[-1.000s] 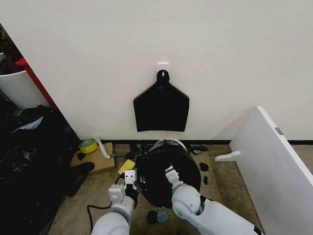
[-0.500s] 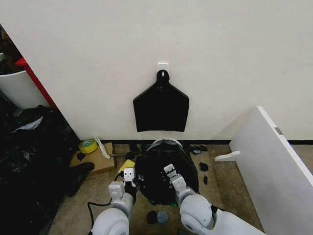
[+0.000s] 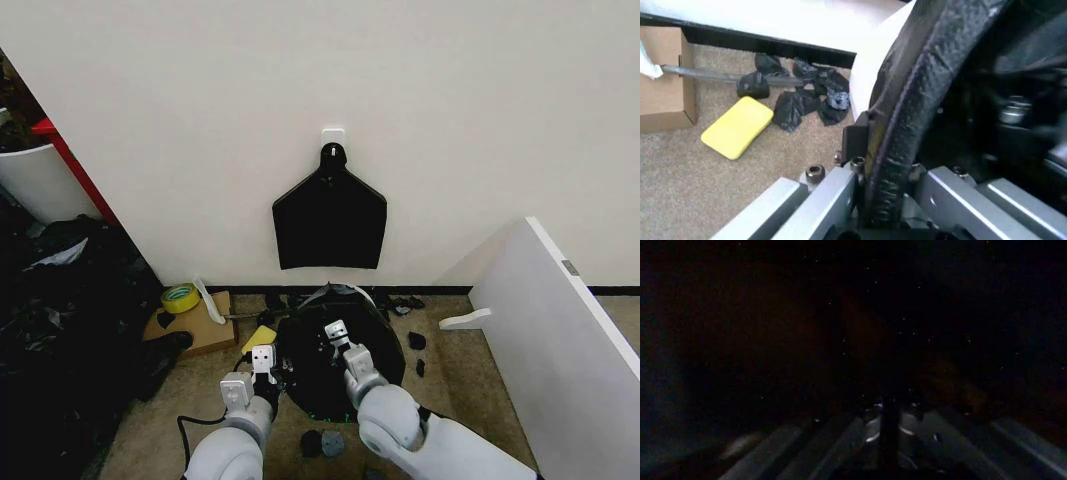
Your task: Place the garbage bag over the trash bin.
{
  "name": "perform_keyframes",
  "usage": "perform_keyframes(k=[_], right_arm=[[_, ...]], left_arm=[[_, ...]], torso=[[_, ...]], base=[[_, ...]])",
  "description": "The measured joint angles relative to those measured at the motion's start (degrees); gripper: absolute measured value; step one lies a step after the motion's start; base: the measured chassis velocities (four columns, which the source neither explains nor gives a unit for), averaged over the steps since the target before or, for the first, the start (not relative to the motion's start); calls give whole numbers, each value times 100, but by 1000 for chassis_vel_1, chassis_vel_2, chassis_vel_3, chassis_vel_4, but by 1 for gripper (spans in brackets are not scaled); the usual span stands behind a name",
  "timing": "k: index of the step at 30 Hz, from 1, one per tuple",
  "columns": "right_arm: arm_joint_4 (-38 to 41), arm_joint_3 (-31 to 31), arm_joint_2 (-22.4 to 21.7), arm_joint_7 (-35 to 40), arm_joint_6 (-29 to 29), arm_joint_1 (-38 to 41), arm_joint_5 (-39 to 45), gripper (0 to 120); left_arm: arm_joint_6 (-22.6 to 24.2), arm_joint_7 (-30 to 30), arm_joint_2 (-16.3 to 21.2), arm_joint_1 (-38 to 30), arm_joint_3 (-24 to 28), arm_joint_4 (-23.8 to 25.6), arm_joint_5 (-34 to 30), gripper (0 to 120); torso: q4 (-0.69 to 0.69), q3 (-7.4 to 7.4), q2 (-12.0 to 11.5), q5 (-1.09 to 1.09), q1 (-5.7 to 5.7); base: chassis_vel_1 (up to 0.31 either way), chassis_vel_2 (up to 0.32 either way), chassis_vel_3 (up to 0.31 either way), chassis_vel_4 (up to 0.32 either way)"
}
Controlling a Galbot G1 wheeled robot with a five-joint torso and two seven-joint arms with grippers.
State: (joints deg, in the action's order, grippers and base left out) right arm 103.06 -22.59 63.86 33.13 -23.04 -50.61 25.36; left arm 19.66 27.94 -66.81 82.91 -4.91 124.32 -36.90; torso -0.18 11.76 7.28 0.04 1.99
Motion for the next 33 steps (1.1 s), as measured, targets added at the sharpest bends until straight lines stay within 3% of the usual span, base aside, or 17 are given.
perform_keyframes(k=[17, 22, 27, 33], right_arm=[[-596, 129, 119, 127, -278, 250, -358, 0], [-240, 114, -94, -127, 139, 62, -249, 0], [399, 52, -339, -158, 144, -103, 371, 0], [998, 46, -467, 269, -807, -159, 1310, 0]], left_arm=[[35, 14, 5, 28, 35, 125, -10, 0], [34, 15, 3, -58, 20, 25, -47, 0], [18, 16, -12, -135, -21, -62, -62, 0], [4, 17, -21, -170, -83, -83, -89, 0]], torso=[[0, 0, 0, 0, 0], [-1, 0, 0, 0, 0], [-1, 0, 0, 0, 0], [0, 0, 0, 0, 0]], base=[[0, 0, 0, 0], [0, 0, 0, 0], [0, 0, 0, 0], [0, 0, 0, 0]])
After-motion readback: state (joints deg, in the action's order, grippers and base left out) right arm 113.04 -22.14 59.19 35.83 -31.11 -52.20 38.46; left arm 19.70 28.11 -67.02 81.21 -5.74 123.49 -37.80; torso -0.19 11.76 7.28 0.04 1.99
